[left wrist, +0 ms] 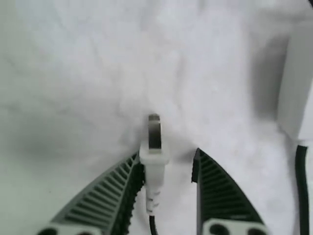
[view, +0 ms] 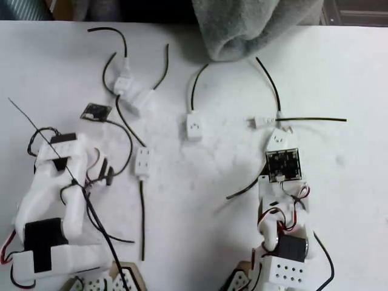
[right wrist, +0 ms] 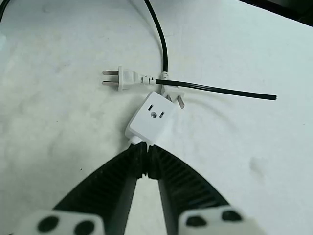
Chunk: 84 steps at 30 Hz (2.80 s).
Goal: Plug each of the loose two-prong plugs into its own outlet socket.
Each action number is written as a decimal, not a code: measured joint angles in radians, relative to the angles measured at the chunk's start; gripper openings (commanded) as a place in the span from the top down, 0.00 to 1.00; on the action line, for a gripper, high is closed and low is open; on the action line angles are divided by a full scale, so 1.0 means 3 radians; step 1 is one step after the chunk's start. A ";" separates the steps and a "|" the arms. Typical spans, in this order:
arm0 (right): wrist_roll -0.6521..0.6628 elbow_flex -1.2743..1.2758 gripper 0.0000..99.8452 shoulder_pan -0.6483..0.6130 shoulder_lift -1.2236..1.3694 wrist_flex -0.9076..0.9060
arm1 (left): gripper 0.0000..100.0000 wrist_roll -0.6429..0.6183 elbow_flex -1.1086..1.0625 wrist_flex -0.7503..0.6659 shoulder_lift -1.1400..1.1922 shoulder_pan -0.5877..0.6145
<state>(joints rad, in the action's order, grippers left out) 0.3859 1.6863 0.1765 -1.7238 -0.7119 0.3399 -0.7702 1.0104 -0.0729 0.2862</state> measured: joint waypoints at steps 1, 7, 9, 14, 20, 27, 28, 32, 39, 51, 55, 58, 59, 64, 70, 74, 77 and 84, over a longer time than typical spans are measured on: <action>0.0000 0.0000 0.98 0.0000 0.0000 0.0000 | 0.90 -0.0005 0.0041 0.0010 0.0056 0.0000; 0.0000 0.0000 0.98 0.0000 0.0000 0.0000 | 0.98 -0.0015 0.0419 0.0286 0.0465 -0.0041; 0.0000 0.0000 0.98 0.0000 0.0000 0.0000 | 0.98 -0.0015 0.0547 0.0384 0.0568 -0.0041; 0.0000 0.0000 0.98 -0.0005 0.0000 0.0000 | 0.98 -0.0020 0.0670 0.0471 0.0690 -0.0041; 0.0000 0.0000 0.98 -0.0005 0.0000 0.0000 | 0.98 -0.0031 0.0690 0.0491 0.0593 -0.0026; 0.0000 0.0000 0.98 -0.0005 0.0000 0.0000 | 0.98 -0.0353 0.0690 0.0481 -0.0496 0.0056; 0.0000 0.0000 0.98 -0.0005 0.0000 0.0000 | 0.98 -0.0399 0.0690 0.0481 -0.0696 0.0020; 0.0000 0.0000 0.98 -0.0015 0.0000 0.0000 | 0.98 -0.0435 0.0690 0.0481 -0.1350 -0.0348; 0.0000 0.0000 0.98 -0.0015 0.0000 0.0000 | 0.98 -0.0455 0.0665 0.0358 -0.1903 -0.1381; 0.0000 0.0000 0.98 -0.0015 0.0000 0.0000 | 0.98 -0.0941 -0.0772 -0.1181 -0.3376 -0.2619; 0.0000 0.0000 0.98 -0.0010 0.0000 0.0000 | 0.98 -0.1048 -0.1381 -0.1836 -0.3928 -0.2644; 0.0000 -0.0005 0.98 -0.0015 0.0000 -0.0051 | 0.98 -0.1054 -0.1724 -0.2138 -0.4204 -0.2670; 0.0000 -0.0010 0.98 -0.0015 0.0000 -0.0072 | 0.98 -0.1054 -0.1811 -0.2194 -0.4266 -0.2700; 0.0000 -0.0245 0.98 -0.0005 0.0000 -0.0225 | 0.98 -0.1054 -0.2128 -0.2419 -0.4383 -0.2992; 0.0000 -0.1248 0.98 -0.0056 0.0000 -0.0598 | 0.98 -0.1054 -0.2527 -0.2890 -0.4388 -0.3156; 0.0000 -0.1969 0.98 -0.0404 -0.0031 -0.0685 | 0.98 -0.1054 -0.2731 -0.3243 -0.4388 -0.3166; 0.0000 -0.2342 0.98 -0.0783 -0.0041 -0.0685 | 0.98 -0.1054 -0.2767 -0.3350 -0.4388 -0.3166; 0.0000 -0.2624 0.98 -0.1928 -0.0041 -0.0685 | 0.98 -0.1054 -0.2772 -0.3360 -0.4388 -0.3171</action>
<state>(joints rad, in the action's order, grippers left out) 0.3859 0.8991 -0.4020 -1.7361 -0.9175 0.0238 -1.6019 0.0023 -1.3894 -0.6651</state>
